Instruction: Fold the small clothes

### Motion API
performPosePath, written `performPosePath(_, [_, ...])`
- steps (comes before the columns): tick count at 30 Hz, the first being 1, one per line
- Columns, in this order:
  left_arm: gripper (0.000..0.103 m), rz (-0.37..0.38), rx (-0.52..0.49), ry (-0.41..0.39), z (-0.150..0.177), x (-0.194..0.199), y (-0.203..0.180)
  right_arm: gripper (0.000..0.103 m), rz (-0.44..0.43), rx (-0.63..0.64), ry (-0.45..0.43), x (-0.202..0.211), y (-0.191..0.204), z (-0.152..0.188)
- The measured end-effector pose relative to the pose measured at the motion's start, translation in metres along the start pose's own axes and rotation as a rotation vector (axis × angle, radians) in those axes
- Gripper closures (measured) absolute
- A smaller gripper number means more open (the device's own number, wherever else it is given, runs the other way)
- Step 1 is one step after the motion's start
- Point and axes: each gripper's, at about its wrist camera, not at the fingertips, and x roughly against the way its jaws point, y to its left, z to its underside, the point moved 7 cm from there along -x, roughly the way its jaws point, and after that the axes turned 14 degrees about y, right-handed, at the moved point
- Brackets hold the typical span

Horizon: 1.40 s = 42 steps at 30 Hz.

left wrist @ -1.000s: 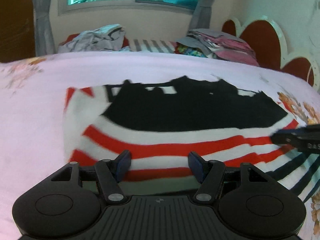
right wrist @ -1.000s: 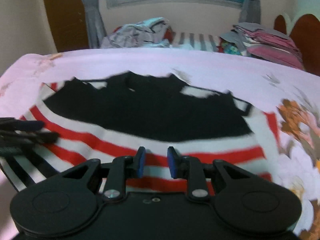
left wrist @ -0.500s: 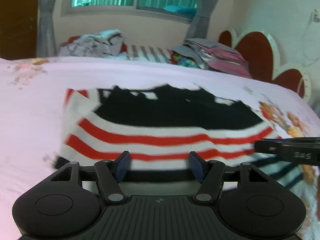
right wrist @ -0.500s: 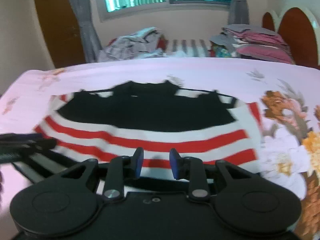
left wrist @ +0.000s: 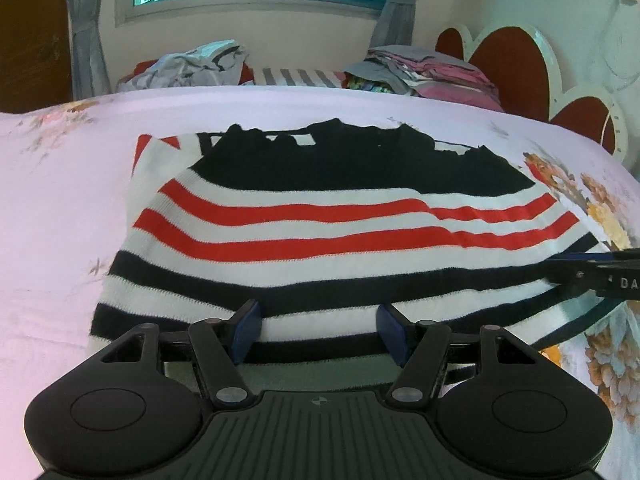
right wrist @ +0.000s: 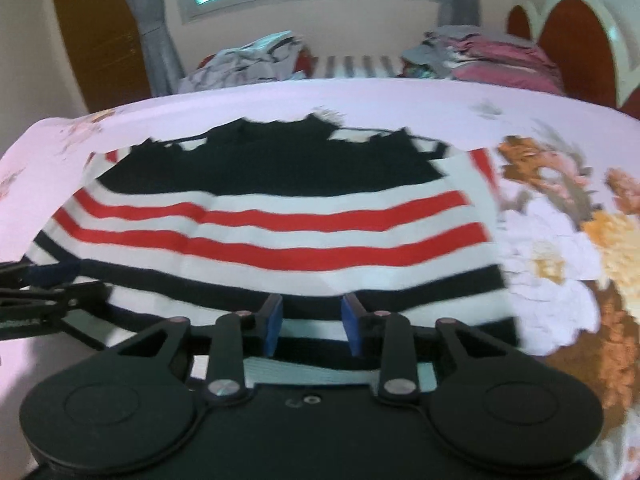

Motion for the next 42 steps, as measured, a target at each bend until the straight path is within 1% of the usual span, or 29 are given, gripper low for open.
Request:
performPosePath(1, [0.039, 0.002, 0.004, 0.002, 0.0, -0.001, 0.001, 0.066, 0.025, -0.006, 0.012, -0.003, -0.006, 0.003])
performPosePath(2, [0.039, 0.002, 0.006, 0.004, 0.0, -0.001, 0.002, 0.066, 0.026, -0.011, 0.026, -0.005, -0.012, 0.007])
performPosePath(5, [0.039, 0.0, 0.017, 0.013, -0.001, 0.0, 0.003, 0.066, 0.013, -0.049, 0.015, 0.004, -0.021, 0.01])
performPosePath(7, [0.039, -0.002, 0.027, 0.018, -0.001, 0.0, 0.004, 0.066, 0.045, -0.06, 0.006, 0.006, -0.028, 0.013])
performPosePath(9, [0.039, -0.005, 0.029, 0.022, -0.001, 0.001, 0.004, 0.066, 0.052, -0.068, 0.036, 0.001, -0.035, 0.018])
performPosePath(13, [0.039, -0.013, 0.035, 0.027, 0.0, 0.004, 0.006, 0.065, 0.051, -0.099, 0.004, 0.013, -0.041, 0.021])
performPosePath(14, [0.039, -0.015, 0.039, 0.028, 0.0, 0.005, 0.007, 0.065, 0.065, -0.105, 0.005, 0.012, -0.044, 0.022])
performPosePath(16, [0.039, -0.016, 0.045, 0.03, 0.0, 0.007, 0.008, 0.065, 0.072, -0.098, 0.043, 0.005, -0.047, 0.025])
performPosePath(19, [0.039, -0.022, 0.058, 0.031, 0.0, 0.01, 0.012, 0.064, 0.067, -0.107, 0.037, 0.011, -0.046, 0.022])
performPosePath(23, [0.039, -0.028, 0.08, 0.034, 0.001, 0.014, 0.017, 0.059, 0.019, -0.124, 0.01, 0.023, -0.037, 0.018])
performPosePath(31, [0.039, -0.017, 0.118, 0.012, -0.008, 0.026, 0.021, 0.058, -0.044, -0.059, -0.031, 0.032, 0.002, -0.004])
performPosePath(36, [0.039, -0.022, 0.121, -0.003, -0.02, 0.022, 0.022, 0.057, -0.078, -0.022, -0.034, 0.021, 0.026, -0.022])
performPosePath(38, [0.039, -0.043, 0.142, 0.009, -0.021, 0.013, 0.029, 0.057, -0.084, -0.003, -0.031, 0.013, 0.036, -0.027])
performPosePath(39, [0.039, -0.051, 0.162, 0.027, -0.02, 0.006, 0.034, 0.057, -0.087, 0.006, -0.027, 0.009, 0.04, -0.029])
performPosePath(42, [0.039, -0.038, 0.179, 0.034, -0.016, -0.001, 0.041, 0.057, -0.104, 0.031, -0.007, -0.005, 0.051, -0.033])
